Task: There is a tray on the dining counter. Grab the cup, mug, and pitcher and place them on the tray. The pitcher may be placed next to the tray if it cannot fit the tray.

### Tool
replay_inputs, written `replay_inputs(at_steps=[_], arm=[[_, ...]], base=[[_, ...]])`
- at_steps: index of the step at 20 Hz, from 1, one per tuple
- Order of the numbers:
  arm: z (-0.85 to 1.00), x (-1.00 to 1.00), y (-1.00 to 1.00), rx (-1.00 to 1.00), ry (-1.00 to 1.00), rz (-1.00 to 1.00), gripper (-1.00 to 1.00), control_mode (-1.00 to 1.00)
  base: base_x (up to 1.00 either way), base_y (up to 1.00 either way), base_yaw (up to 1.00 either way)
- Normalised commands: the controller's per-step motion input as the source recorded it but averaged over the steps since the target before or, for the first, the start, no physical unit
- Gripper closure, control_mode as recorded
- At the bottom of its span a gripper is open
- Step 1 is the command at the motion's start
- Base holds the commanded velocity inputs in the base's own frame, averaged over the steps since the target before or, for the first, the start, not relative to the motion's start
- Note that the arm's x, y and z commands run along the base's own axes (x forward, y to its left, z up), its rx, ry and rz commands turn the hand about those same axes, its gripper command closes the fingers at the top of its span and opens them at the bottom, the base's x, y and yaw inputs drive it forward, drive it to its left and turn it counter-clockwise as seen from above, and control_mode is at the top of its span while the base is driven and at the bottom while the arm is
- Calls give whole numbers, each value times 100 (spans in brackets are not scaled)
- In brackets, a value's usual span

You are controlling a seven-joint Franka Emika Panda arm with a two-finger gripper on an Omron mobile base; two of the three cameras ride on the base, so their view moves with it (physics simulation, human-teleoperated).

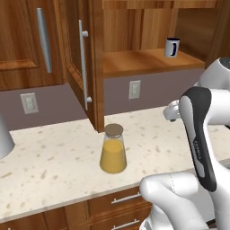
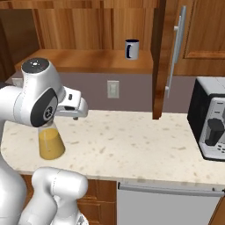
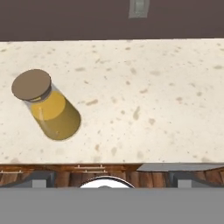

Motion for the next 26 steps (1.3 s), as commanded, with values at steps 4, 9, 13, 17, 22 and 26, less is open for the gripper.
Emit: replay_inputs(at_steps=[4,9,13,17,22,26], arm=[[18,-1,0,0,-13,0,-100,-100],[44,-14,2,-4,-36,-1,-100,-100],[61,-24,0,-4,-29,-9,-100,-100],[69,-11,-8,0,-4,-20,-100,-100],[74,0,-13,0,0,-20,-100,-100],[51,0,-26,10,-1,-5,-100,-100]], base=[[0,0,0],[0,0,0],[0,0,0],[0,0,0],[0,0,0],[0,0,0]])
